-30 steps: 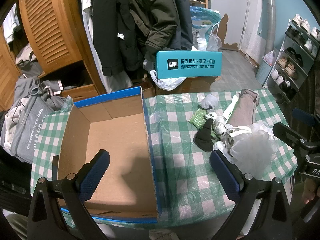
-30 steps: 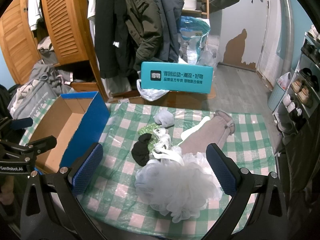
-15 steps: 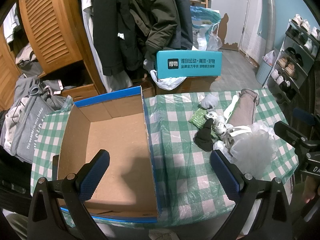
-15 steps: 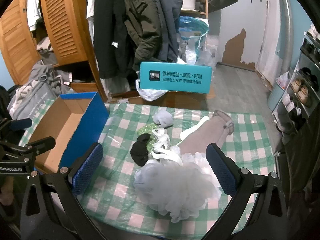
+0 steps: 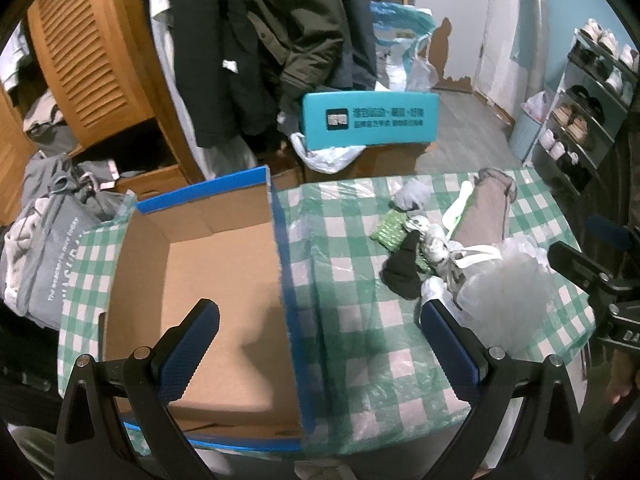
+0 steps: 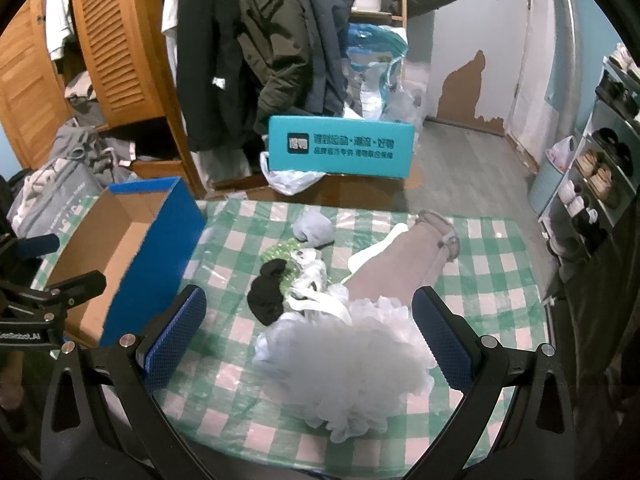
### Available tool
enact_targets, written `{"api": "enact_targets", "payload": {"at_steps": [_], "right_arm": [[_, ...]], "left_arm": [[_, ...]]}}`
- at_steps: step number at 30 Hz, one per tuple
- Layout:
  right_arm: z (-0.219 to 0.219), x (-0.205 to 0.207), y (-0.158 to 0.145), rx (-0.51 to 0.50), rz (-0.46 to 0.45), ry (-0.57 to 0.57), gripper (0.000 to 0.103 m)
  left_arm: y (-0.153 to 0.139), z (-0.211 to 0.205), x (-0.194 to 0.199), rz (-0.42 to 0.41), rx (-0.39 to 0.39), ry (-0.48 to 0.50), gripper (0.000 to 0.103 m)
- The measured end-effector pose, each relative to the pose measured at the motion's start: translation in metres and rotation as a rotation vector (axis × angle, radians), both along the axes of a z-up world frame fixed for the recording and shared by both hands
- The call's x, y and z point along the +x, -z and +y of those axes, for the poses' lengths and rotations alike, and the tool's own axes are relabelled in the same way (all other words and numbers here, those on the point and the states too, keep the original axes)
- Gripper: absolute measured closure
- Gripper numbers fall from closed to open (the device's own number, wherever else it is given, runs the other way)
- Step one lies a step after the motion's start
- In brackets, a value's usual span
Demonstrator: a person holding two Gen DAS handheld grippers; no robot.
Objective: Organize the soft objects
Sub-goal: 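Reach the right tool to the white mesh puffball while the left tool reaches the black sock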
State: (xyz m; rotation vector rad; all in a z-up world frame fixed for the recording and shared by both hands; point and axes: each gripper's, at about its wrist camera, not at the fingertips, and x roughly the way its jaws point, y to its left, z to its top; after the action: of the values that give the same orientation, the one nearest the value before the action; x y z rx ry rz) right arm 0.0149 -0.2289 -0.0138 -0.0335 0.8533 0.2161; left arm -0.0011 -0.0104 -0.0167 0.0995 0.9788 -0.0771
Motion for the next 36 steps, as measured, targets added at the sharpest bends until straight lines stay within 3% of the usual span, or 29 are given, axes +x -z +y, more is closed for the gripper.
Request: {"api": "enact_targets", "payload": {"at_steps": [25, 36], "right_arm": [[-0.019, 0.035, 0.073, -0.025, 0.208, 0.071, 0.002], [-0.022, 0.05, 0.118, -0.139, 0.306, 0.083, 0.002]], "left_arm": [[0.083, -0.049, 0.032, 0.215, 0.019, 0.071, 0.001], [0.1, -0.065, 0.039, 0.254, 0.036, 0.101, 0.001]]}}
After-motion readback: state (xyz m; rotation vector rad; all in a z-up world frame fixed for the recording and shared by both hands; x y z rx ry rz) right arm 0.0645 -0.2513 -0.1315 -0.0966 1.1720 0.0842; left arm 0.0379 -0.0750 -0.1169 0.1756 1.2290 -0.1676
